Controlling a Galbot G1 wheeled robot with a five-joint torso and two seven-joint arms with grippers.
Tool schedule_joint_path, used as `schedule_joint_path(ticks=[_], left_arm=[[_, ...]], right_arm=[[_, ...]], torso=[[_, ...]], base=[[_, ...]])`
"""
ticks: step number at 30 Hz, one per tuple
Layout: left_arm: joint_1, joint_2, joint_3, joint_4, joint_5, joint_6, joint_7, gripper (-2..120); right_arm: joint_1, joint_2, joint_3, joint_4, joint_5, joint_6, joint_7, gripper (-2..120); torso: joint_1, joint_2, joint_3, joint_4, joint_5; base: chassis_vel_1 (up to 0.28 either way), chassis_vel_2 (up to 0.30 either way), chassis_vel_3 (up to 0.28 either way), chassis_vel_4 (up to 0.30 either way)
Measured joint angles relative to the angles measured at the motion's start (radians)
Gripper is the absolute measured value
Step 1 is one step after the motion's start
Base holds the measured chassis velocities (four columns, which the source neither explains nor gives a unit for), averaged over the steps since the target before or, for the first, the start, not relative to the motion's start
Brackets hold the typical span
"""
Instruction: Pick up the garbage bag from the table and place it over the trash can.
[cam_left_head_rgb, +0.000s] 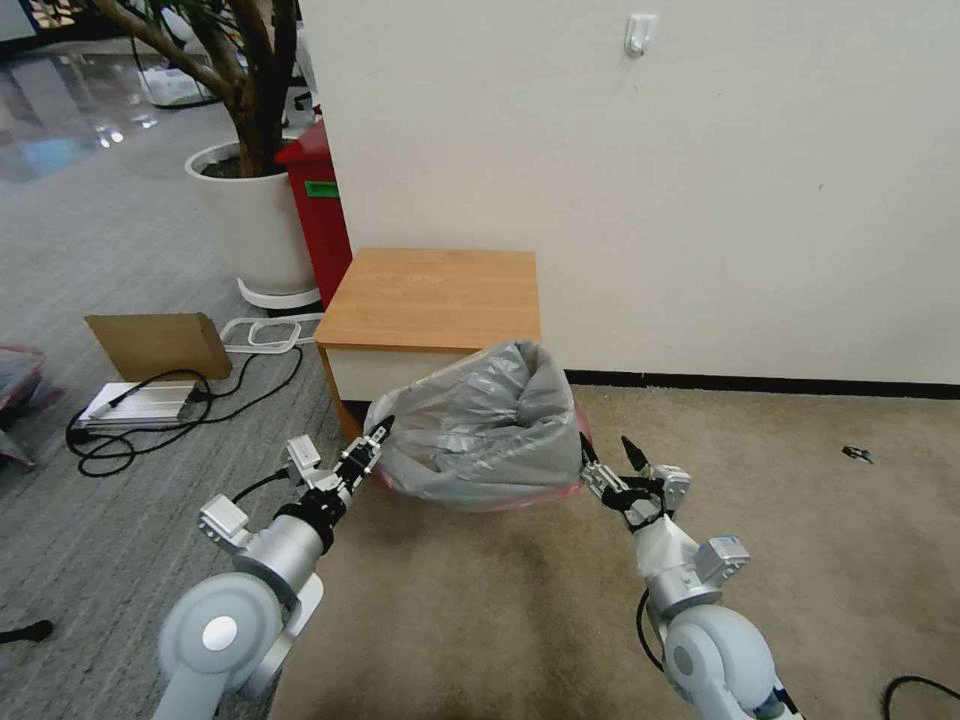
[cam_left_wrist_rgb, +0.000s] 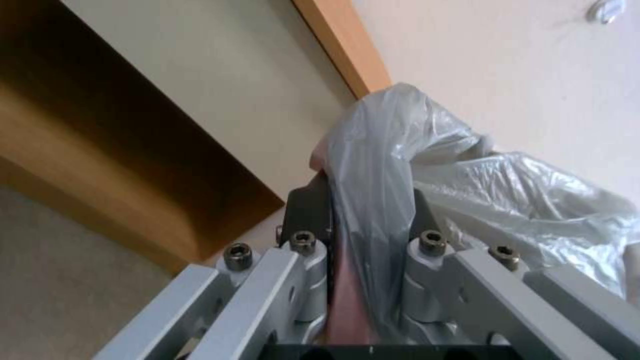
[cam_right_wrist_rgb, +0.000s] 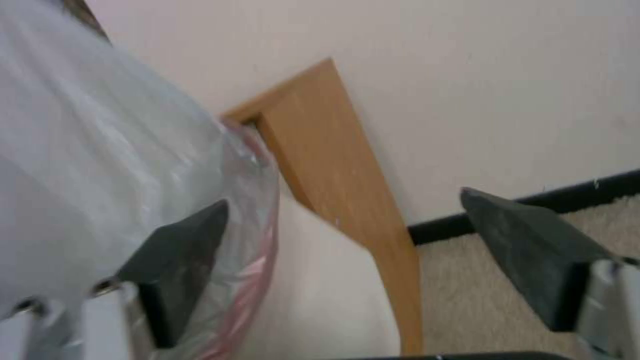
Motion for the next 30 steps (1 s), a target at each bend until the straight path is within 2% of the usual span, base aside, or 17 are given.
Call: schedule_joint_path(ticks=[3, 7, 12, 15, 16, 18, 20, 21, 22, 24, 26, 27, 28, 29, 30], left_arm=[[-0.007, 0.014, 0.001, 0.004, -0.001, 0.000, -0.003, 11], [-0.014, 0.010, 0.006, 0.006, -0.003, 0.000, -0.012, 11], [-0.008, 0.017, 0.027, 0.011, 0.080, 0.002, -0.010, 11], [-0.003, 0.029, 0.051, 0.011, 0.147, 0.005, -0.002, 11], [-0.003, 0.029, 0.051, 0.011, 0.147, 0.005, -0.002, 11], [-0.004, 0.033, 0.066, 0.011, 0.190, 0.008, -0.001, 11], [-0.006, 0.042, 0.088, 0.008, 0.267, 0.009, 0.004, 11], [-0.006, 0.042, 0.088, 0.008, 0.267, 0.009, 0.004, 11], [-0.006, 0.048, 0.100, 0.003, 0.307, 0.010, 0.006, 11], [-0.008, 0.066, 0.129, -0.005, 0.413, 0.004, 0.016, 11], [-0.009, 0.070, 0.135, -0.008, 0.436, 0.001, 0.018, 11], [-0.011, 0.077, 0.145, -0.012, 0.470, -0.005, 0.020, 11], [-0.014, 0.086, 0.161, -0.020, 0.531, -0.014, 0.024, 11], [-0.014, 0.086, 0.161, -0.020, 0.531, -0.014, 0.024, 11], [-0.016, 0.091, 0.172, -0.026, 0.577, -0.022, 0.029, 11]], right_arm=[[-0.023, -0.017, 0.015, 0.060, 0.047, -0.003, -0.001, 100], [-0.025, -0.022, 0.020, 0.072, 0.074, -0.012, -0.001, 100], [-0.026, -0.031, 0.046, 0.144, 0.100, -0.030, 0.022, 100], [0.001, -0.091, 0.054, 0.270, 0.090, -0.077, 0.046, 100], [0.001, -0.091, 0.054, 0.270, 0.090, -0.077, 0.046, 100], [0.034, -0.149, 0.039, 0.325, 0.075, -0.112, 0.050, 100], [0.076, -0.235, 0.005, 0.369, 0.050, -0.171, 0.045, 93], [0.076, -0.235, 0.005, 0.369, 0.050, -0.171, 0.045, 93], [0.098, -0.290, -0.020, 0.380, 0.030, -0.205, 0.028, 90], [0.145, -0.404, -0.068, 0.380, -0.047, -0.279, -0.060, 79], [0.159, -0.431, -0.080, 0.379, -0.070, -0.298, -0.087, 76], [0.185, -0.476, -0.100, 0.378, -0.106, -0.336, -0.128, 72], [0.243, -0.552, -0.150, 0.382, -0.166, -0.414, -0.184, 65], [0.243, -0.552, -0.150, 0.382, -0.166, -0.414, -0.184, 65], [0.291, -0.603, -0.193, 0.385, -0.208, -0.468, -0.227, 59]], torso=[[0.000, 0.000, 0.000, 0.0000, -0.0001], [0.000, 0.000, 0.000, 0.0000, 0.0000], [0.000, 0.000, 0.000, 0.0000, 0.0000], [0.000, 0.000, 0.000, -0.0001, -0.0001], [0.000, 0.000, 0.000, -0.0001, -0.0001], [0.000, 0.000, 0.000, 0.0000, -0.0002], [0.000, 0.000, 0.000, 0.0002, -0.0002], [0.000, 0.000, 0.000, 0.0002, -0.0002], [0.000, 0.000, 0.000, 0.0001, -0.0001], [0.000, 0.000, 0.000, 0.0001, 0.0001], [0.000, 0.000, 0.000, 0.0001, 0.0003], [0.000, 0.000, 0.000, 0.0000, 0.0002], [0.000, 0.000, 0.000, 0.0000, 0.0002], [0.000, 0.000, 0.000, 0.0000, 0.0002], [0.000, 0.000, 0.000, 0.0001, 0.0000]], base=[[0.000, 0.000, 0.000, 0.000], [0.000, 0.000, 0.000, 0.000], [0.000, 0.000, 0.000, 0.000], [0.000, 0.000, 0.000, 0.000], [0.000, 0.000, 0.000, 0.000], [0.000, 0.000, 0.000, 0.000], [0.000, 0.000, 0.000, 0.000], [0.000, 0.000, 0.000, 0.000], [0.000, 0.000, 0.000, 0.000], [0.000, 0.000, 0.000, 0.000], [0.000, 0.000, 0.000, 0.000], [0.000, 0.000, 0.000, 0.000], [0.000, 0.000, 0.000, 0.000], [0.000, 0.000, 0.000, 0.000], [0.000, 0.000, 0.000, 0.000]])
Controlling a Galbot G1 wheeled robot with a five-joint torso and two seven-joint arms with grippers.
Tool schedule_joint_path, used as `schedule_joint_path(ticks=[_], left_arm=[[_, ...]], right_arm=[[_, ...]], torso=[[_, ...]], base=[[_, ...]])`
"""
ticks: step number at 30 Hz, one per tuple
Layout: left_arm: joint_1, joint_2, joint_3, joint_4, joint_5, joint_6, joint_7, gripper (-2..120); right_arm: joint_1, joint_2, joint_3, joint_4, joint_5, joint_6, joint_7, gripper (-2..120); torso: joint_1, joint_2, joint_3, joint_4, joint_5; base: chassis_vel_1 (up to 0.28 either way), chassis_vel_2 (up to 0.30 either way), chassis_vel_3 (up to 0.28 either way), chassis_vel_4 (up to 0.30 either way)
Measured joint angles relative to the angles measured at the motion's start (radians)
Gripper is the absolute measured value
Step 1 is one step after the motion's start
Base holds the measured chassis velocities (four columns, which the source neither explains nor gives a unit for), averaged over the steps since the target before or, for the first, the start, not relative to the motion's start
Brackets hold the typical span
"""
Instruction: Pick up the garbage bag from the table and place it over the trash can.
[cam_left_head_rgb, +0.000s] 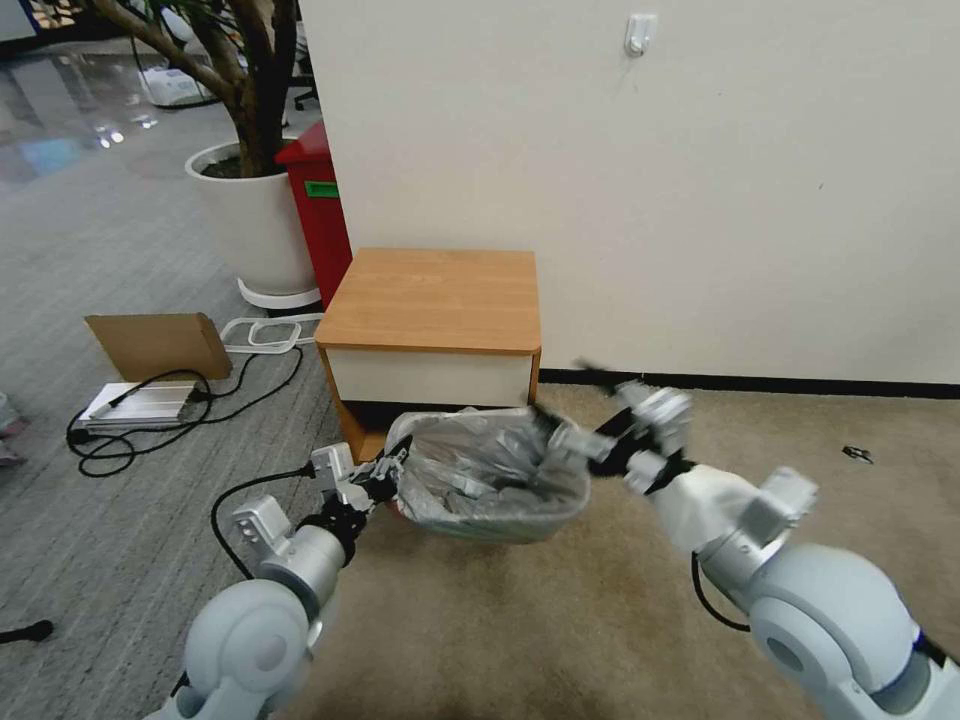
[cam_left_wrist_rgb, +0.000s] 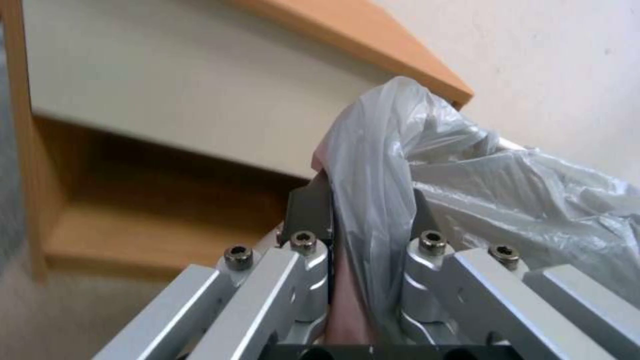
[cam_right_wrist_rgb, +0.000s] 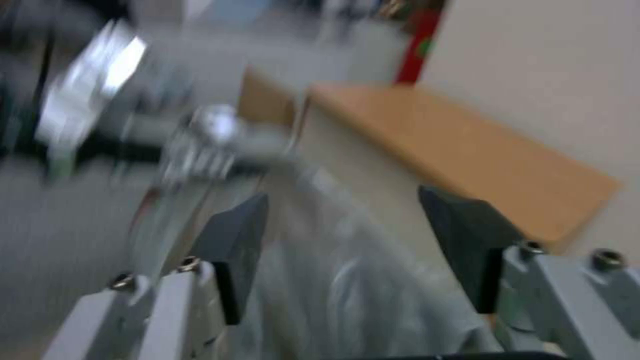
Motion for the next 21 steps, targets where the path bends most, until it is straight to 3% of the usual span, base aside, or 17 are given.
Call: schedule_joint_path(ticks=[5, 15, 21], left_arm=[[-0.001, 0.006, 0.030, -0.015, 0.097, -0.015, 0.007, 11], [-0.009, 0.004, 0.072, -0.035, 0.147, -0.022, 0.009, 11], [-0.011, 0.005, 0.084, -0.047, 0.187, -0.023, 0.013, 11]], right_arm=[[0.167, -0.075, -0.167, 0.002, -0.119, -0.124, -0.096, 41], [0.342, -0.021, -0.365, -0.070, -0.260, -0.259, -0.095, 3], [0.411, 0.009, -0.449, -0.100, -0.296, -0.302, -0.093, 0]], torso=[[0.000, 0.000, 0.000, -0.0001, -0.0001], [0.000, 0.000, 0.000, -0.0001, -0.0001], [0.000, 0.000, 0.000, -0.0001, -0.0002]], base=[[0.000, 0.000, 0.000, 0.000], [0.000, 0.000, 0.000, 0.000], [0.000, 0.000, 0.000, 0.000]])
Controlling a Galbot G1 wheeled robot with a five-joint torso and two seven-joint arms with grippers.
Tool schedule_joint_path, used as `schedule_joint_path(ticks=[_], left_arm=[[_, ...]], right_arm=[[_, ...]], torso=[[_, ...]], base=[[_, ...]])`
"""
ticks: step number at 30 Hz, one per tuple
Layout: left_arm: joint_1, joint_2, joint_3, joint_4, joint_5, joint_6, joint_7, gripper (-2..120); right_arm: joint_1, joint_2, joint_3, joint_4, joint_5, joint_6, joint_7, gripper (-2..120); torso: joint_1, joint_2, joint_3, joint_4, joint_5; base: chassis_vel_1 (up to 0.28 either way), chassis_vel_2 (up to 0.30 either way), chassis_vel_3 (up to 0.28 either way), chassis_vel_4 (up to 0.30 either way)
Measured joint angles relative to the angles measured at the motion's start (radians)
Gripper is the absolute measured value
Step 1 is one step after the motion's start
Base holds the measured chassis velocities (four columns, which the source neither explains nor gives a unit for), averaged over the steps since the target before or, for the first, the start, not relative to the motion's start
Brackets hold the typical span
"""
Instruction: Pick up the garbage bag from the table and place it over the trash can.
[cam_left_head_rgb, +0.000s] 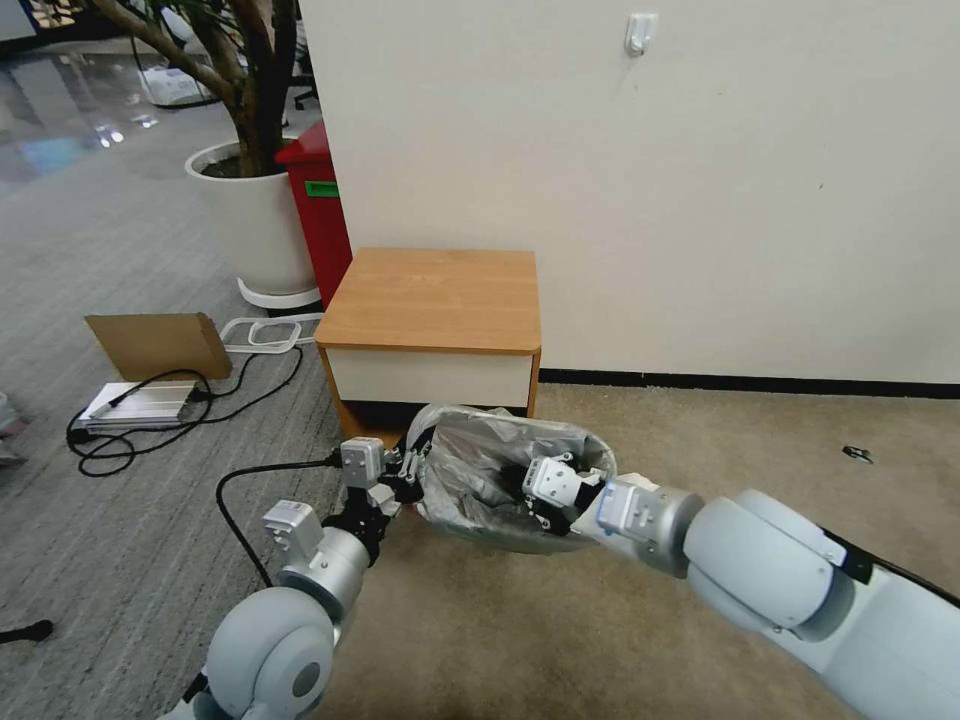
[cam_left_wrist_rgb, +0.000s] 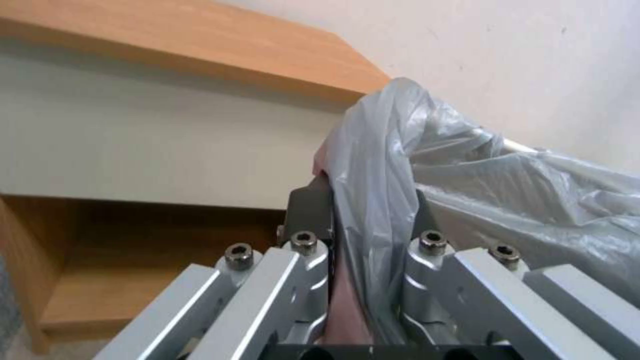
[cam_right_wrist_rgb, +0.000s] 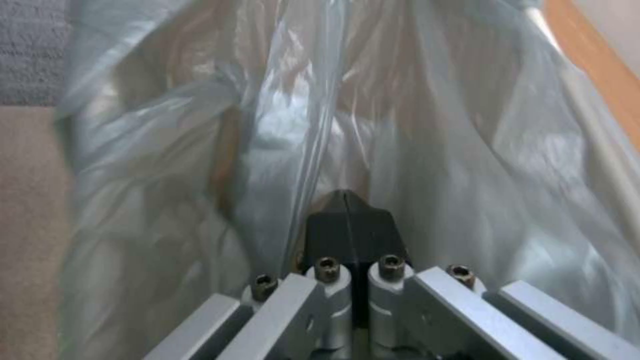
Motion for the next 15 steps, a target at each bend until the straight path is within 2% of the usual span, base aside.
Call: schedule_joint_path(ticks=[6, 15], left_arm=[[0.001, 0.011, 0.011, -0.013, 0.083, -0.016, 0.037, 11], [-0.003, 0.016, 0.025, -0.035, 0.101, -0.017, 0.053, 10]], right_arm=[[0.095, 0.032, -0.097, -0.057, -0.027, -0.002, 0.005, 0], [0.133, 0.112, -0.166, -0.154, -0.102, 0.000, 0.032, 0]], torso=[[0.000, 0.000, 0.000, 0.0001, 0.0000], [0.000, 0.000, 0.000, 0.0000, 0.0001]], base=[[0.000, 0.000, 0.000, 0.000], [0.000, 0.000, 0.000, 0.000]])
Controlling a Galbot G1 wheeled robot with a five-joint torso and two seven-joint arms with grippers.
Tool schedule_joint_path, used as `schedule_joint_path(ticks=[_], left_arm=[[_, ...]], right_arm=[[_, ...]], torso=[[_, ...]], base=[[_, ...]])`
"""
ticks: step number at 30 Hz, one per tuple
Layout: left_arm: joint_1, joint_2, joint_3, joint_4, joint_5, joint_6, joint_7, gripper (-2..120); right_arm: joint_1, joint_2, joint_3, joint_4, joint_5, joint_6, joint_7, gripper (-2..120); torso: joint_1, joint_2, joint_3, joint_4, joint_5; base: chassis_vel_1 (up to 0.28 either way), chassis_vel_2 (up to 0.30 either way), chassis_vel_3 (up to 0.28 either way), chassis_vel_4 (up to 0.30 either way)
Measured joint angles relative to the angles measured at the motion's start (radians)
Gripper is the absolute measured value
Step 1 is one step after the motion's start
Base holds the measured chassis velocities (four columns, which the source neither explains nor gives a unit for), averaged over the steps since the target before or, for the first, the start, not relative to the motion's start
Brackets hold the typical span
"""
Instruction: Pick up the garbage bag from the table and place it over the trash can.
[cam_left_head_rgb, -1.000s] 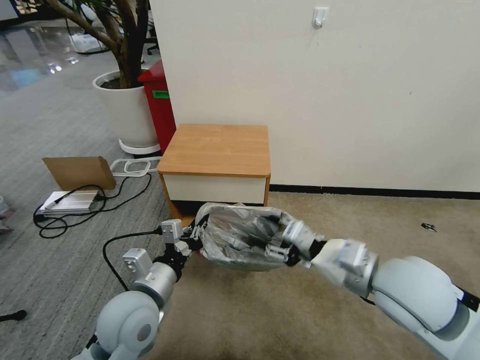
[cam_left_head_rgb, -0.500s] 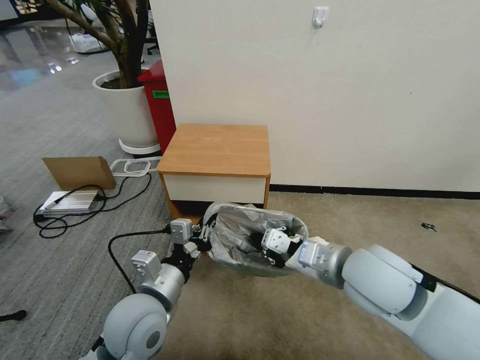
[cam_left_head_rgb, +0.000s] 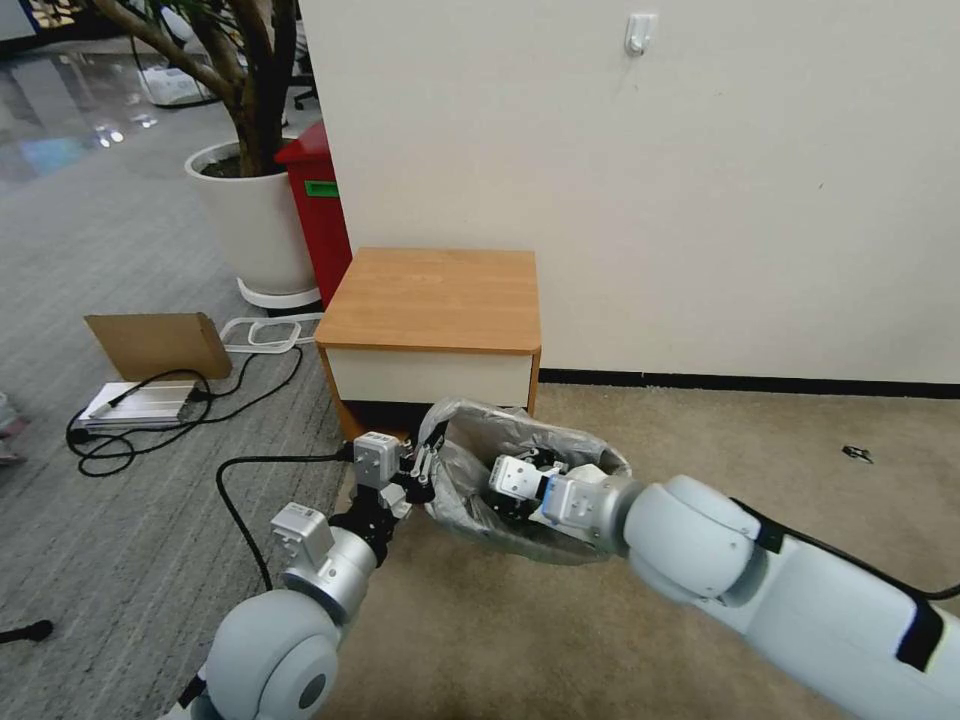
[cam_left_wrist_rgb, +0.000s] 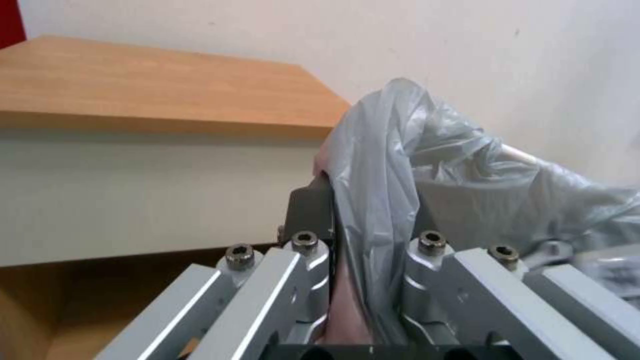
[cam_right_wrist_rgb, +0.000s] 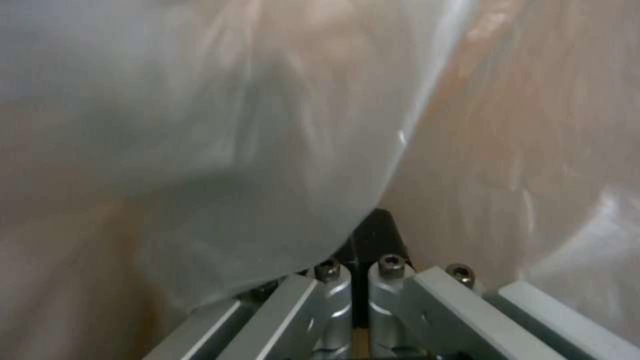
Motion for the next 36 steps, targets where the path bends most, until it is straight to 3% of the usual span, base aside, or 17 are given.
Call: schedule_joint_path(ticks=[24, 36], left_arm=[[0.007, -0.036, 0.036, -0.006, 0.068, -0.009, 0.040, 10], [0.009, -0.051, 0.028, 0.015, 0.060, -0.010, 0.043, 10]], right_arm=[[0.082, 0.078, -0.113, -0.191, 0.061, 0.002, 0.115, 0], [0.082, 0.080, -0.099, -0.180, 0.118, 0.003, 0.146, 0]], torso=[[0.000, 0.000, 0.000, 0.0000, 0.0000], [0.000, 0.000, 0.000, 0.0001, 0.0000]], base=[[0.000, 0.000, 0.000, 0.000], [0.000, 0.000, 0.000, 0.000]])
